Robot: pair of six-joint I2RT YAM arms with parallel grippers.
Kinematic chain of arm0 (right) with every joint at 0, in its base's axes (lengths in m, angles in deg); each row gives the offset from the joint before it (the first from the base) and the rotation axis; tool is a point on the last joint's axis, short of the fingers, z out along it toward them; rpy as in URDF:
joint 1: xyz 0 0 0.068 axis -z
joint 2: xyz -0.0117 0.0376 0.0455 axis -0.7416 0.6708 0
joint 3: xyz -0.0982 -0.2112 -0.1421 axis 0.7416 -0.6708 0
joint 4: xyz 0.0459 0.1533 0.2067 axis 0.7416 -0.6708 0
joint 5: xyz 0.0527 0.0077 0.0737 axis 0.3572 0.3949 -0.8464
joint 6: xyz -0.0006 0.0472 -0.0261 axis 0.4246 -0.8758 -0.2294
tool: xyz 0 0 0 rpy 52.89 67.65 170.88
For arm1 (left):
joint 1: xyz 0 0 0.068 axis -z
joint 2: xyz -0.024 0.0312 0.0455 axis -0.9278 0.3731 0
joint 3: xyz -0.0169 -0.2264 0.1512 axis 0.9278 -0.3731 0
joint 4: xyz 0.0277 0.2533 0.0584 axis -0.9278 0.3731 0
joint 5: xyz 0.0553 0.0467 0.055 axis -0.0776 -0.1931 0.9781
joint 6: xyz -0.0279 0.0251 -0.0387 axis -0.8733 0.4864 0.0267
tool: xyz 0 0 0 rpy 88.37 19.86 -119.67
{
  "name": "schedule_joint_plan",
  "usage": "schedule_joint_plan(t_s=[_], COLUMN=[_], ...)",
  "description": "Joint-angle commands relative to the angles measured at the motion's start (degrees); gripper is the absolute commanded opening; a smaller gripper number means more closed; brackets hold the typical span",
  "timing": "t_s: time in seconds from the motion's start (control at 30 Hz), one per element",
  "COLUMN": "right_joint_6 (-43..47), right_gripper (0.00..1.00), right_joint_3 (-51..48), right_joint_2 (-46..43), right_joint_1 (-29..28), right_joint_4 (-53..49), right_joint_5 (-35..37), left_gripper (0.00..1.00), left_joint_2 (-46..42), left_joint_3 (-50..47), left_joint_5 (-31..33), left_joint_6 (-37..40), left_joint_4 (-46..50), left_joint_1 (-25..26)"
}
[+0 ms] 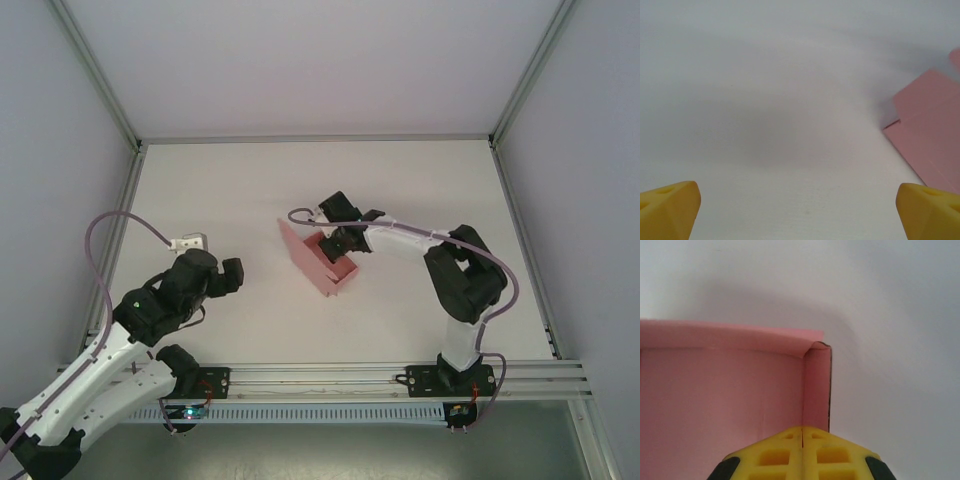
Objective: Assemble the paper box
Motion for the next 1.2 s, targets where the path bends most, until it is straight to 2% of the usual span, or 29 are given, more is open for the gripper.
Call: schedule_joint_plan(t_s=[0.0, 0.13, 0.27, 0.43, 0.5, 0.57, 0.63, 0.7, 0.73, 0.83, 0.93, 0.97, 1.17], right_joint_6=[-17.6, -28.5, -37.7, -44.3, -44.2, -39.6, -28.4, -17.5, -11.5, 0.1, 4.8, 6.1, 5.9], right_gripper=[0.00, 0.00, 0.00, 0.09, 0.21, 0.39, 0.56, 0.59, 0.61, 0.63, 0.61, 0.61, 0.58], right_joint_3=[-2.7, -7.3, -11.7, -16.1, -16.9, -16.5, -15.0, -14.1, -13.3, -11.6, -9.7, -9.4, -7.1], right_joint_2=[-2.2, -5.8, -12.5, -17.2, -18.0, -18.7, -18.9, -18.3, -17.6, -14.3, -11.0, -10.3, -6.6], right_joint_1=[-1.9, -2.7, -7.2, -11.2, -12.2, -12.1, -10.3, -7.1, -4.5, 2.7, 6.7, 7.0, 7.6], right_joint_4=[-0.1, -1.7, -0.6, 3.4, 3.5, 2.7, 2.3, 3.8, 4.1, 5.2, 4.5, 4.6, 5.3], right_joint_5=[8.6, 9.6, 17.9, 17.8, 18.6, 21.0, 22.7, 23.6, 20.4, 3.2, -11.1, -13.7, -13.8], left_gripper=[1.00, 1.00, 1.00, 1.00, 1.00, 1.00, 1.00, 1.00, 1.00, 1.00, 1.00, 1.00, 1.00], left_joint_2=[0.3, 0.5, 1.7, 3.2, 3.3, 3.2, 2.8, 2.2, 1.9, 0.9, 0.4, 0.2, 0.4], left_joint_3=[-0.2, -1.3, -1.3, -1.2, -1.5, -1.6, -1.6, -1.8, -2.0, -3.0, -3.7, -3.7, -3.4], left_joint_5=[0.3, -0.2, -1.0, -2.2, -2.7, -3.1, -3.2, -3.5, -3.9, -4.5, -4.0, -3.9, -3.9], left_joint_6=[0.3, 0.7, 1.8, 2.0, 2.0, 2.0, 2.1, 1.9, 2.0, 2.1, 2.0, 2.0, 2.2], left_joint_4=[-2.7, -5.2, -6.9, -8.1, -8.5, -8.3, -7.9, -7.7, -7.9, -8.3, -8.3, -8.1, -7.9], left_joint_1=[-0.2, -0.2, -0.1, -0.2, -0.1, -0.1, -0.2, -0.2, -0.2, -0.1, -0.1, -0.2, -0.1])
